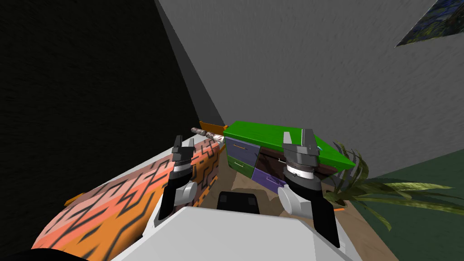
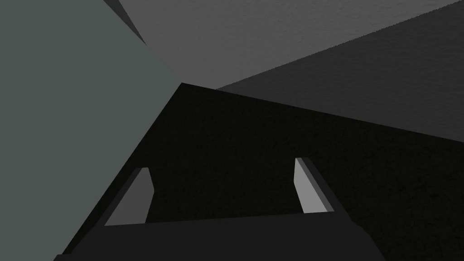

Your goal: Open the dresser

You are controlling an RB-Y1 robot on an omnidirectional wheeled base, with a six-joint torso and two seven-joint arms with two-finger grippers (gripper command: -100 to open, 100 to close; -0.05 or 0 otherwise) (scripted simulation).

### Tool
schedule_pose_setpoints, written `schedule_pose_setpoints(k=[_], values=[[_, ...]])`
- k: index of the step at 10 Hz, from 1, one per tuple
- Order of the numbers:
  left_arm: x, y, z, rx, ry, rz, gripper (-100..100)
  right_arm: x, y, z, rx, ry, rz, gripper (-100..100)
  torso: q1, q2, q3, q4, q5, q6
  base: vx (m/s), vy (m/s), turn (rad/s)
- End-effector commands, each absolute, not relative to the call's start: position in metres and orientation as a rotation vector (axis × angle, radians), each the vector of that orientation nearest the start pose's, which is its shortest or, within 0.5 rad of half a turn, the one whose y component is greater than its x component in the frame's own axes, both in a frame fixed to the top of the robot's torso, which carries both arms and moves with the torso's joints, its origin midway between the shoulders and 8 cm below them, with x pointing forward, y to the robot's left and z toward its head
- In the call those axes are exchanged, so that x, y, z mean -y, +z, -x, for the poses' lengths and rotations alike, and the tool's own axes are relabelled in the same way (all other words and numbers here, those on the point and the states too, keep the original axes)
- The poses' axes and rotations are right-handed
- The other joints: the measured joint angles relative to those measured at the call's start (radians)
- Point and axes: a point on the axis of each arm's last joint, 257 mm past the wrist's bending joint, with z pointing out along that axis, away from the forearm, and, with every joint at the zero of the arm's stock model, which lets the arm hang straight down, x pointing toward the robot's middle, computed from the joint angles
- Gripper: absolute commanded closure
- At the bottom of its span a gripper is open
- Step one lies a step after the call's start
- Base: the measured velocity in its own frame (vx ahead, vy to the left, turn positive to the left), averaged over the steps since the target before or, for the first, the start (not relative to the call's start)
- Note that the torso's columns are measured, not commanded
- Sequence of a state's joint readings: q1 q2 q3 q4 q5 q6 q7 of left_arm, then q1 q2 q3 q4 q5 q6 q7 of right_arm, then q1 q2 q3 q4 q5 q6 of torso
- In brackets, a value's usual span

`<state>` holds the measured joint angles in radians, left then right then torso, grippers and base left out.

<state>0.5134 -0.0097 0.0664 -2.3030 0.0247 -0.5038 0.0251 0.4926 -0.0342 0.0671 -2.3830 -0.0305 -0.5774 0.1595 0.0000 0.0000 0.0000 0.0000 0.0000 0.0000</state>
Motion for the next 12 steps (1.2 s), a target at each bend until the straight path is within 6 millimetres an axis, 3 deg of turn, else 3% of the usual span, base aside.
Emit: schedule_pose_setpoints(k=[1, 9, 10, 12], values=[[-0.305, 0.032, -0.332, -0.568, -1.273, 0.666, 0, 0.251, 0.083, -0.309, -0.519, 1.281, -0.463, 0, 0.0, 0.04, -0.082, 0.041, 0.0, 0.0, 0.0, 0.0, 0.0], [-0.305, 0.033, -0.332, -0.567, -1.273, 0.666, 0, 0.251, 0.083, -0.308, -0.518, 1.282, -0.463, 0, 0.0, 0.618, -1.234, 0.617, 0.0, 0.0, 0.0, 0.0, 0.0], [-0.305, 0.033, -0.332, -0.567, -1.273, 0.666, 0, 0.243, 0.072, -0.319, -0.595, 1.242, -0.44, -100, 0.0, 0.691, -1.382, 0.691, 0.0, 0.0, 0.006, 0.005, 0.058], [-0.305, 0.032, -0.332, -0.568, -1.273, 0.667, 0, 0.234, 0.056, -0.335, -0.689, 1.178, -0.418, -100, 0.0, 0.734, -1.471, 0.734, 0.0, 0.0, 0.004, 0.011, 0.064]])
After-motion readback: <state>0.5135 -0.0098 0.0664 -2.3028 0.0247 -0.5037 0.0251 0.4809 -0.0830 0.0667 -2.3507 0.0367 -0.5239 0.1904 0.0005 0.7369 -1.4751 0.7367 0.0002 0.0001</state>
